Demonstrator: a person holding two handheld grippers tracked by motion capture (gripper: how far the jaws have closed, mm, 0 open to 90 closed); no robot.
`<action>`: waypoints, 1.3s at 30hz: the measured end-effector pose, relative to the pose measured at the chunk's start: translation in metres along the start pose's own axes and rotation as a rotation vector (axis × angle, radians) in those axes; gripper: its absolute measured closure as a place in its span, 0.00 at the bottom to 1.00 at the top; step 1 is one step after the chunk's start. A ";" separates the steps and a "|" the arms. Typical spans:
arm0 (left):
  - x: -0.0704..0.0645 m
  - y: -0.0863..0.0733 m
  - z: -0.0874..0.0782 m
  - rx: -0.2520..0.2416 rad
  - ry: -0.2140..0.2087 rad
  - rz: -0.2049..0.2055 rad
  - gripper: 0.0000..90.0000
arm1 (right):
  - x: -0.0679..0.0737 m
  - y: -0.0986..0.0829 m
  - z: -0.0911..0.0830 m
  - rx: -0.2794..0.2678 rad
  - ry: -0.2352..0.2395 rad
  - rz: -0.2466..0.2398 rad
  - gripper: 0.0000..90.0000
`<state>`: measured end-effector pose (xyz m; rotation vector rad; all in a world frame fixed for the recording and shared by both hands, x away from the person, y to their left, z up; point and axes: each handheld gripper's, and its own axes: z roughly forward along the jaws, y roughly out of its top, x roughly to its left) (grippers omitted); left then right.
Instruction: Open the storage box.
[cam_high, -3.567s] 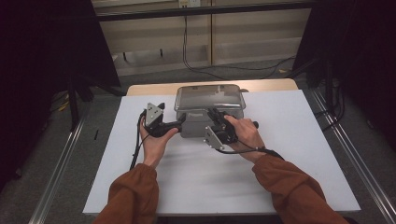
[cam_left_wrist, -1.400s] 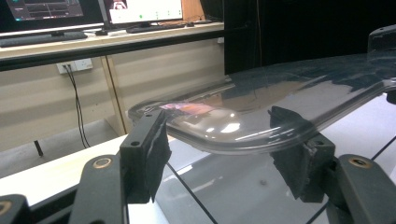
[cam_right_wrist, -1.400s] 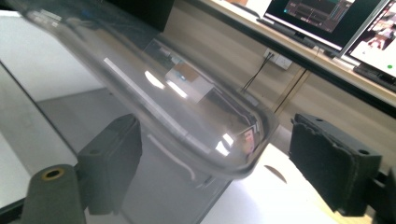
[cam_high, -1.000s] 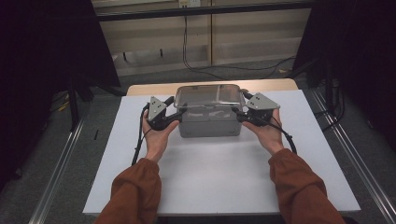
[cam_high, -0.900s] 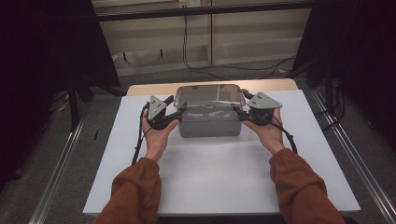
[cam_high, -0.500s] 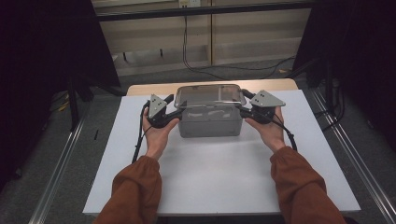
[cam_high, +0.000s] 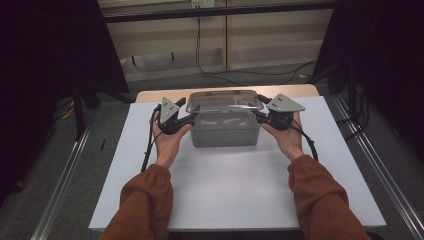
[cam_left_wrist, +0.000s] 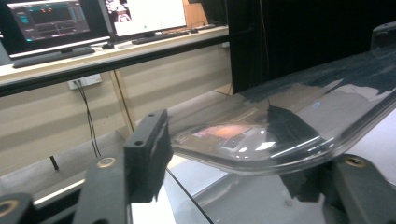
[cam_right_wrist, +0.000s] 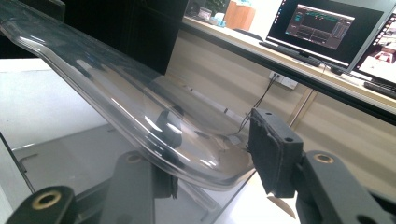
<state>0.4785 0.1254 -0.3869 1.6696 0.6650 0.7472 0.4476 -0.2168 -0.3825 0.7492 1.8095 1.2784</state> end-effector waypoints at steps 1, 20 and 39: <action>0.001 0.001 0.001 -0.001 -0.003 0.000 0.47 | 0.000 0.000 0.000 -0.003 -0.001 0.003 0.60; 0.007 0.004 0.012 -0.051 0.010 0.016 0.59 | -0.008 0.011 0.006 -0.030 -0.018 0.015 0.64; 0.020 0.004 0.019 -0.039 0.035 0.018 0.73 | -0.020 0.012 0.015 -0.020 -0.036 0.019 0.70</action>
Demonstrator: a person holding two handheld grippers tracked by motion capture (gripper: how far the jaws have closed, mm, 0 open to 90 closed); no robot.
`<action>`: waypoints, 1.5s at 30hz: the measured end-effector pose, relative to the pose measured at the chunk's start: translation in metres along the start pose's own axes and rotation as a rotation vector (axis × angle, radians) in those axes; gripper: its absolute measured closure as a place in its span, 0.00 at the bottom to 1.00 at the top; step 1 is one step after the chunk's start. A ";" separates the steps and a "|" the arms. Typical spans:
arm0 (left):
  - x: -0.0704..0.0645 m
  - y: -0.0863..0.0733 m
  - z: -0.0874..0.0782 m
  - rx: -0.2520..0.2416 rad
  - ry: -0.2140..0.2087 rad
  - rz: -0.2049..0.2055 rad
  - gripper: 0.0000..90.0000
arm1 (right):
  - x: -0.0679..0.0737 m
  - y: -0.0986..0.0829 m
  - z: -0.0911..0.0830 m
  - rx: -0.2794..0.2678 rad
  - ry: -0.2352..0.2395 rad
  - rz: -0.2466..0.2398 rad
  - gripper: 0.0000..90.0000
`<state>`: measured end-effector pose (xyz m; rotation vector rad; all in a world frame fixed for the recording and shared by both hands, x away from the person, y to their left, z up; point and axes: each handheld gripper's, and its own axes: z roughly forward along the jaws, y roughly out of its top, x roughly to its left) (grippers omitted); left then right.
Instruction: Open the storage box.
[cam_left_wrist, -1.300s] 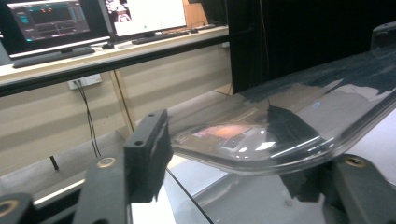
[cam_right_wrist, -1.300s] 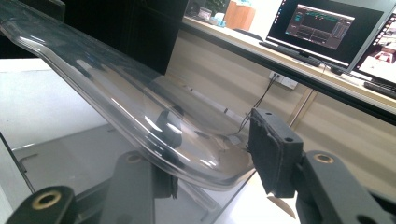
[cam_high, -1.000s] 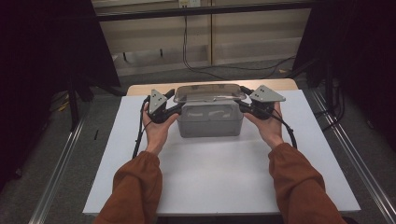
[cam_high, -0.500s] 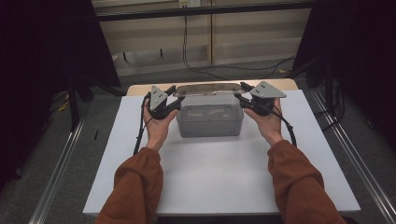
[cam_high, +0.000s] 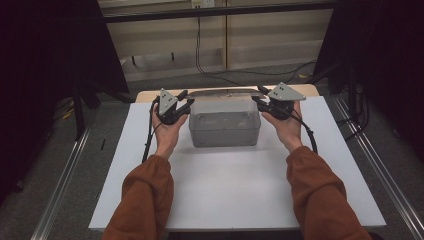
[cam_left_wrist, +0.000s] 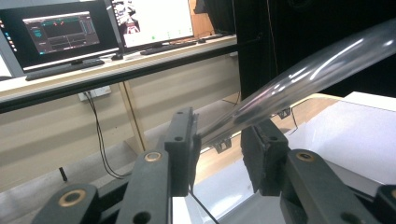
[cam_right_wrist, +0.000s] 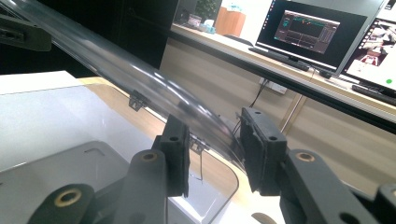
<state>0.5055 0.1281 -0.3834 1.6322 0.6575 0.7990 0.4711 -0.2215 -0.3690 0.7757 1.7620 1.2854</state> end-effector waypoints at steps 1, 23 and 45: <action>0.000 0.000 0.000 0.002 -0.003 -0.003 0.73 | 0.000 0.000 0.001 -0.002 -0.002 0.001 0.70; 0.004 0.005 0.013 0.030 0.015 0.028 0.73 | -0.011 -0.004 0.014 0.017 0.006 0.007 0.74; 0.010 0.009 0.028 0.040 0.016 0.013 0.69 | -0.019 0.000 0.020 -0.016 0.008 0.049 0.76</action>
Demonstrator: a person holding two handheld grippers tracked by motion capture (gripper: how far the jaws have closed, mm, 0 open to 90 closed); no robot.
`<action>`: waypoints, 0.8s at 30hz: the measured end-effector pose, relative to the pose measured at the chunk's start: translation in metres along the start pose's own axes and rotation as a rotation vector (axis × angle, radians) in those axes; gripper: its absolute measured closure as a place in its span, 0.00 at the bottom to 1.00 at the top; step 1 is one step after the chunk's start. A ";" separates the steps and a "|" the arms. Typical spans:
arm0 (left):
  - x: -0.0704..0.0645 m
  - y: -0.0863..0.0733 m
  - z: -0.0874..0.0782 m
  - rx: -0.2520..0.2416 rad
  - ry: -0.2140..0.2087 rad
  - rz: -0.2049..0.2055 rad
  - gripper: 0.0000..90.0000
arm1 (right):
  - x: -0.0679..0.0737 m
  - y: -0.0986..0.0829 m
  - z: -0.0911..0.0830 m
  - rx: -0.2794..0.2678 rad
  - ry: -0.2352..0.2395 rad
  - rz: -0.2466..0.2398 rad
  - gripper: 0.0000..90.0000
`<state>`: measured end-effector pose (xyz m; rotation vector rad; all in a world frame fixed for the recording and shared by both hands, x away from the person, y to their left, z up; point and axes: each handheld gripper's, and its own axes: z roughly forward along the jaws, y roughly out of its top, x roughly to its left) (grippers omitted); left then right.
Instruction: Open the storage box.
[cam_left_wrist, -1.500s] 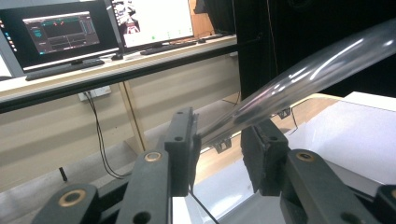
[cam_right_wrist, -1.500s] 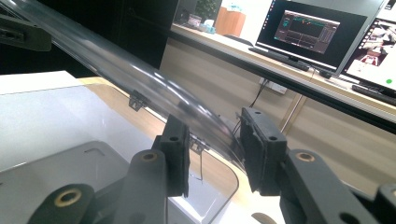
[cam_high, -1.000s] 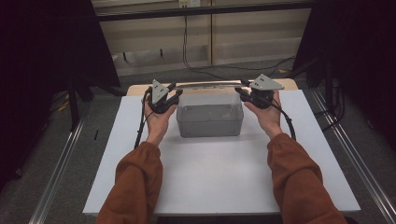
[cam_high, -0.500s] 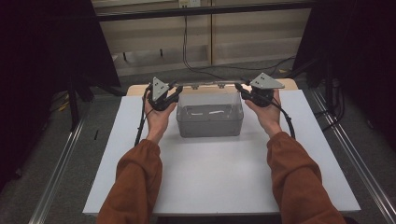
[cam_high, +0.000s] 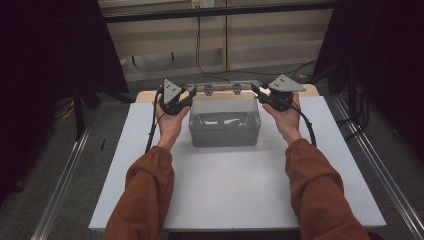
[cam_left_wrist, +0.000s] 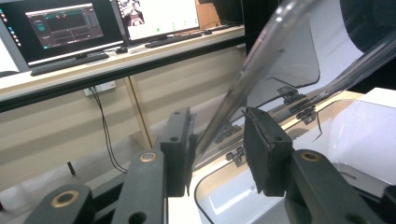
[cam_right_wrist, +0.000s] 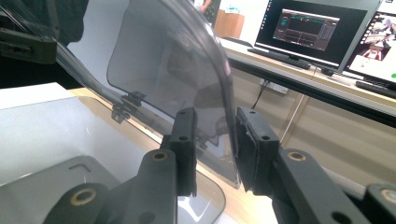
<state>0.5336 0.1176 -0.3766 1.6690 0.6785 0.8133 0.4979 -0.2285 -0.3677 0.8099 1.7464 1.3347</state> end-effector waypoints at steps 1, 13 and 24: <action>0.000 0.000 0.001 0.001 0.003 0.004 0.69 | -0.001 0.000 0.000 -0.003 0.001 0.002 0.76; 0.004 -0.002 0.009 0.026 0.009 -0.009 0.68 | -0.005 0.002 0.004 -0.014 -0.004 0.016 0.77; 0.011 -0.001 0.013 0.024 0.001 -0.011 0.78 | -0.010 0.005 0.012 -0.024 -0.011 0.034 0.76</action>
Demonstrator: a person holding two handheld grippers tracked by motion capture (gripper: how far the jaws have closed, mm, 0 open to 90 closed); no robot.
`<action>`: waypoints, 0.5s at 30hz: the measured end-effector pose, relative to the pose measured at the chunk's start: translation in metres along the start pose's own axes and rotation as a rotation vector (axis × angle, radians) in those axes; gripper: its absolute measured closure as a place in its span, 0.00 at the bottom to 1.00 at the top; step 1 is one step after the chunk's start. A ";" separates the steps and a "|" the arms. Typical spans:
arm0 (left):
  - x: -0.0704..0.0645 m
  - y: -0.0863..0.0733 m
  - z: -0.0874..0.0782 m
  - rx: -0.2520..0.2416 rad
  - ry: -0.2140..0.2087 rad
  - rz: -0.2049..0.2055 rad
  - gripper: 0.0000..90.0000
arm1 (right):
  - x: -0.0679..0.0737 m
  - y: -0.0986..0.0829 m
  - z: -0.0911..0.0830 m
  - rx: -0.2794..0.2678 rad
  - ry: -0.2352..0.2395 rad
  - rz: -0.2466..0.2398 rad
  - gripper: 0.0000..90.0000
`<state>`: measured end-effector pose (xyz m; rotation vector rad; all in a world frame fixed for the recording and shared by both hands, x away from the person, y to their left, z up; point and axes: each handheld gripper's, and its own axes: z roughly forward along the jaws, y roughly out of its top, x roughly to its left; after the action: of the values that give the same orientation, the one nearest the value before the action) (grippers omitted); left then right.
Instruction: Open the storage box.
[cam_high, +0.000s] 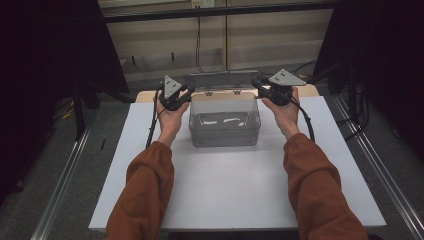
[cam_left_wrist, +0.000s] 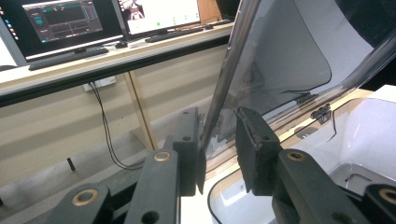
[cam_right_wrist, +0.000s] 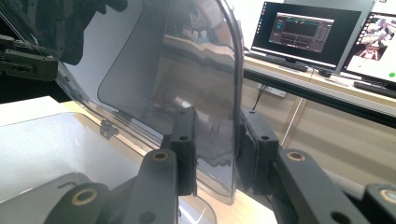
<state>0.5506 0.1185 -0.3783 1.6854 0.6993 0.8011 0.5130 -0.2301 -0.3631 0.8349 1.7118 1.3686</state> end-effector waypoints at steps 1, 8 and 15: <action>0.000 0.000 0.001 0.004 0.000 0.006 0.78 | 0.000 0.000 0.000 0.001 -0.001 0.000 0.76; 0.002 0.000 0.003 0.006 -0.003 0.008 0.78 | -0.001 -0.002 0.004 0.023 -0.003 -0.006 0.76; 0.005 -0.001 0.007 -0.001 -0.004 0.002 0.79 | -0.004 -0.006 0.011 0.030 -0.006 0.000 0.76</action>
<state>0.5587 0.1183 -0.3793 1.6864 0.6942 0.7995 0.5244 -0.2299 -0.3696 0.8547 1.7312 1.3416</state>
